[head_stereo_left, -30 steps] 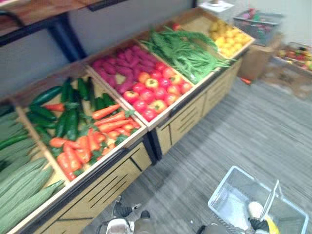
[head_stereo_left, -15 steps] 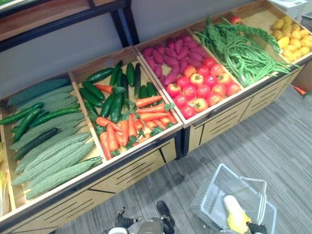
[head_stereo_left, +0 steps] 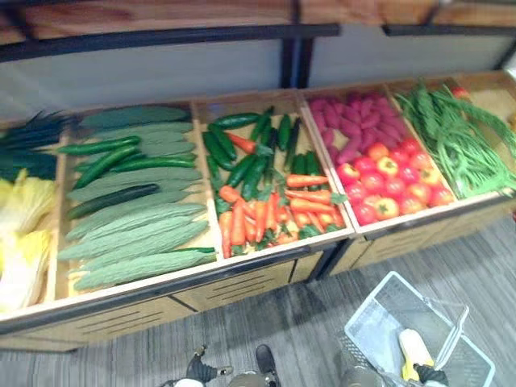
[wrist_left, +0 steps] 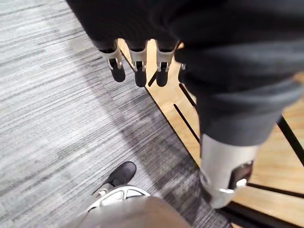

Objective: Pick vegetable in the basket

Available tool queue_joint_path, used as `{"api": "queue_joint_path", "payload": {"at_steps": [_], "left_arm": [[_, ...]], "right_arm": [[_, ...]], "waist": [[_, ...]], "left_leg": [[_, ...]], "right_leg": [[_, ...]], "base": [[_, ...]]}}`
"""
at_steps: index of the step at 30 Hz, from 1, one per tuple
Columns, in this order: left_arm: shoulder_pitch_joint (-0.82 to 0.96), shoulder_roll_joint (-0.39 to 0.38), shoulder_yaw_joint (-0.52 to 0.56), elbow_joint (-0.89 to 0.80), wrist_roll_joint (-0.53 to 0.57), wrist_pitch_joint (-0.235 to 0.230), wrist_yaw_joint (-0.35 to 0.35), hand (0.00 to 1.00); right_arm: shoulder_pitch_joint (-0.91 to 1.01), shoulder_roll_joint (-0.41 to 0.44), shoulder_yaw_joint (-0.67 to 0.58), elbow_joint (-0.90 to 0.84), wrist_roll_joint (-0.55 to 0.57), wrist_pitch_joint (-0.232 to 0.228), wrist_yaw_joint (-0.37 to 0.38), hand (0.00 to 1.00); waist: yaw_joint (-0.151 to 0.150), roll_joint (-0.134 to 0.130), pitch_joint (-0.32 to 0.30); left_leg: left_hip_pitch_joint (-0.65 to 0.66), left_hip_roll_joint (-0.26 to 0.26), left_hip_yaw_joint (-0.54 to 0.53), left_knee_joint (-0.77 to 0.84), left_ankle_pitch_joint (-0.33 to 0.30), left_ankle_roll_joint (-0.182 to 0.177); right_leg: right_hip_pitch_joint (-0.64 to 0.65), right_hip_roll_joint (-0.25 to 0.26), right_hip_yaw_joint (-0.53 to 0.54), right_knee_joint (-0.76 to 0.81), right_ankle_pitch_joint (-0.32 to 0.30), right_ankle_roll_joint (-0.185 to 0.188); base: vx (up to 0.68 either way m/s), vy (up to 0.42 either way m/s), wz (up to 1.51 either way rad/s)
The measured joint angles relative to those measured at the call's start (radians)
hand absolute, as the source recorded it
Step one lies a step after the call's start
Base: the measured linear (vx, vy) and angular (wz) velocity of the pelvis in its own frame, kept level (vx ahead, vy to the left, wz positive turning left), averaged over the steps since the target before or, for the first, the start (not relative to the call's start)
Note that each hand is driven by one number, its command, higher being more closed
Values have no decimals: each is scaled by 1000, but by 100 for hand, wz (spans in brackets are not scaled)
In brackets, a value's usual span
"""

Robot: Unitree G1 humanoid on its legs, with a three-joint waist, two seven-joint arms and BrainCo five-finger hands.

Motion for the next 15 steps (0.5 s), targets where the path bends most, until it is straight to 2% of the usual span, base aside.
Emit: {"api": "queue_joint_path", "payload": {"at_steps": [3,5,7,9,10,11,12,14,15], "left_arm": [[-3,-14,36,0,0,1,0,0],[-11,-28,74,0,-1,4,2,0],[-7,-31,100,3,-1,4,8,0],[-1,-31,114,4,0,4,8,0],[-1,-22,124,5,0,4,7,0],[-1,-6,138,16,0,5,8,0],[-1,-12,152,22,0,5,8,0],[1,-49,196,45,-3,5,9,0],[6,-67,203,53,-10,5,7,0]], "right_arm": [[0,8,-32,0,9,5,-2,100],[3,33,-68,-3,17,2,-4,100],[2,50,-79,-3,25,2,-2,100],[6,74,-96,3,25,8,2,100],[9,90,-102,7,25,16,8,100],[12,99,-110,29,26,20,17,100],[8,96,-118,42,26,25,20,100],[4,81,-140,44,25,36,21,100],[6,64,-143,47,25,41,21,100]], "waist": [[11,-7,-2],[30,-23,3],[36,-36,-5],[35,-59,-16],[35,-83,-23],[33,-108,-35],[33,-106,-43],[30,-67,-56],[28,-35,-54]], "left_leg": [[-9,-3,-50,3,-4,5],[-39,9,-82,59,-32,-15],[-64,18,-108,93,-43,-28],[-81,18,-141,104,-39,-59],[-81,11,-161,99,-35,-70],[-77,5,-166,78,-26,-88],[-72,13,-164,65,-23,-93],[-37,74,-130,-2,7,-133],[-26,106,-128,-1,38,-156]], "right_leg": [[-22,16,54,-154,-2,4],[-25,33,128,-310,1,8],[-26,46,156,-405,7,17],[-5,59,156,-485,14,14],[24,60,133,-531,41,16],[64,58,92,-572,62,38],[82,71,84,-599,48,41],[112,126,37,-637,40,25],[137,154,16,-640,35,15]], "base": [[121,-45,64],[115,-140,51],[116,-202,39],[106,-258,55],[115,-391,62],[100,-357,53],[105,-351,42],[145,-314,34],[134,-239,29]]}}
